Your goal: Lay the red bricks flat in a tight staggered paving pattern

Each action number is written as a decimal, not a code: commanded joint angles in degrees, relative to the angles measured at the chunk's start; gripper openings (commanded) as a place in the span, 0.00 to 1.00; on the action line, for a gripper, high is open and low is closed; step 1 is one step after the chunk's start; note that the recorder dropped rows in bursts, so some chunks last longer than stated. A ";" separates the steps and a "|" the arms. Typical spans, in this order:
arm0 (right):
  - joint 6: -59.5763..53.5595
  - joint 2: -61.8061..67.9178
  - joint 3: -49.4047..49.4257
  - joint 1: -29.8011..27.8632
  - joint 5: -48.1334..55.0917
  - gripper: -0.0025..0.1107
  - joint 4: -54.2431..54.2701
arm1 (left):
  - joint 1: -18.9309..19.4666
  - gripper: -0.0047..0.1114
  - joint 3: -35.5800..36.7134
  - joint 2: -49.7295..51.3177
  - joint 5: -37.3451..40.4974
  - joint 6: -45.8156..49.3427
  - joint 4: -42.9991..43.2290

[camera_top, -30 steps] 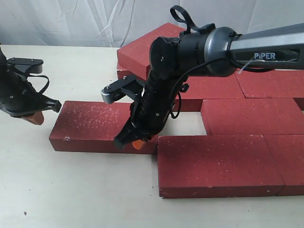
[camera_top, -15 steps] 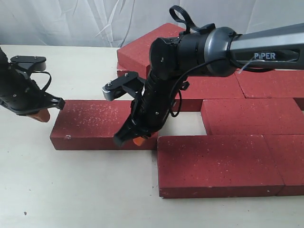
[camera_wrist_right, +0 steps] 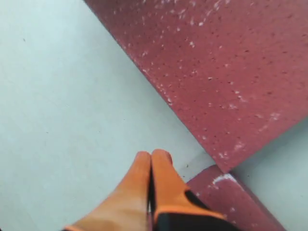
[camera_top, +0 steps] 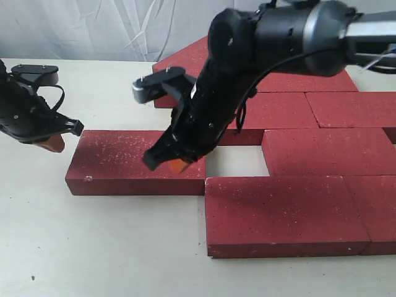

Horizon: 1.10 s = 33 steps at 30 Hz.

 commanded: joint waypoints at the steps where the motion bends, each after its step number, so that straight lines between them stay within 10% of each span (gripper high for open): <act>1: 1.22 -4.90 -0.39 -4.74 1.71 0.02 -0.45 | -0.05 0.04 -0.59 -3.97 1.79 -0.21 0.24; 17: 5.94 -11.13 4.87 -24.88 0.35 0.02 -0.21 | -0.05 0.04 -0.22 -13.06 -1.55 -7.95 5.67; 33: 6.17 -11.13 4.87 -25.41 -0.59 0.02 0.02 | -0.05 0.04 3.55 -12.95 -4.43 -5.64 0.91</act>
